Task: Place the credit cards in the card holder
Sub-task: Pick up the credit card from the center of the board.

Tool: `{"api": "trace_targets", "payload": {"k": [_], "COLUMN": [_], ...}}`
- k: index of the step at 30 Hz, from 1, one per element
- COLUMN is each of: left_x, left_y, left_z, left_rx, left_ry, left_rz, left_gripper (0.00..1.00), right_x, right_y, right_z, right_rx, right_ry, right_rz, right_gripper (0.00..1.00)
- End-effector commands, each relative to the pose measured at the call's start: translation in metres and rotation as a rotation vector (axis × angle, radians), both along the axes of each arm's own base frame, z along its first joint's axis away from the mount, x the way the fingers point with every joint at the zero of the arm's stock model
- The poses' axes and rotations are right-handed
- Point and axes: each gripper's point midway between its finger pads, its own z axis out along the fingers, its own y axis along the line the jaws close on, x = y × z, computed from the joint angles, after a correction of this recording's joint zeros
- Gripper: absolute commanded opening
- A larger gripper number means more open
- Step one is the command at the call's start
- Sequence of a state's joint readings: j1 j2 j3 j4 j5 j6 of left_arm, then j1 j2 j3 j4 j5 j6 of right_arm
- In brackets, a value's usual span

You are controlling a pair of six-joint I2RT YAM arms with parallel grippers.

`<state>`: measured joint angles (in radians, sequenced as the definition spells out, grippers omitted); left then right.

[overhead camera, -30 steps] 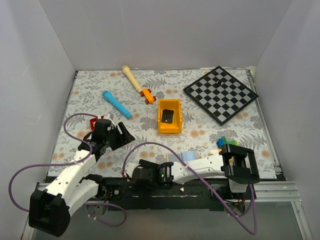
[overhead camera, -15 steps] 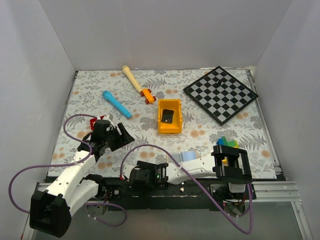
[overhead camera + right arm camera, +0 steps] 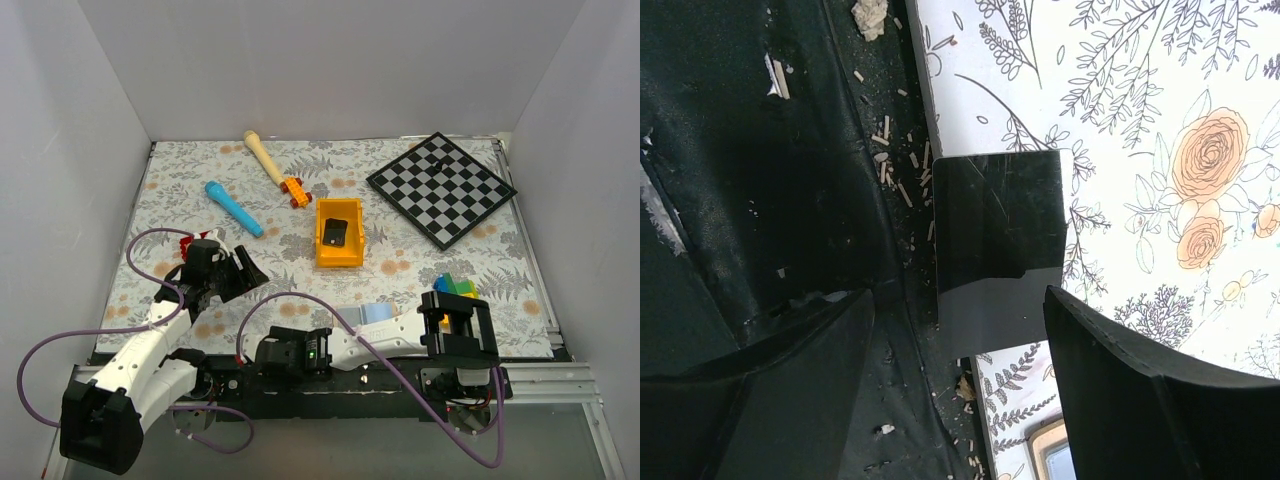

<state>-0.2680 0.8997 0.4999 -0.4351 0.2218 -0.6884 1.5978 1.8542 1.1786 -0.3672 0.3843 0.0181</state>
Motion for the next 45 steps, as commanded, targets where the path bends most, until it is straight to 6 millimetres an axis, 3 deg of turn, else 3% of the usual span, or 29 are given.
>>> {"api": "trace_targets", "payload": {"k": [1, 9, 28, 45], "left_x": [0.004, 0.005, 0.005, 0.008], "left_y": [0.0, -0.001, -0.002, -0.002], "left_z": [0.006, 0.007, 0.007, 0.005], "left_rx": [-0.006, -0.011, -0.014, -0.013], "left_ry": [-0.029, -0.029, -0.029, -0.024], "left_rz": [-0.007, -0.01, -0.014, -0.016], "left_gripper": [0.64, 0.64, 0.65, 0.65], "right_x": [0.003, 0.008, 0.037, 0.049], "right_y": [0.01, 0.004, 0.002, -0.008], "right_z": [-0.021, -0.035, -0.028, -0.053], "right_rx": [-0.003, -0.025, 0.007, -0.045], "right_ry": [-0.014, -0.012, -0.044, 0.006], "right_rz": [-0.012, -0.041, -0.123, -0.146], "right_gripper": [0.76, 0.71, 0.71, 0.65]}}
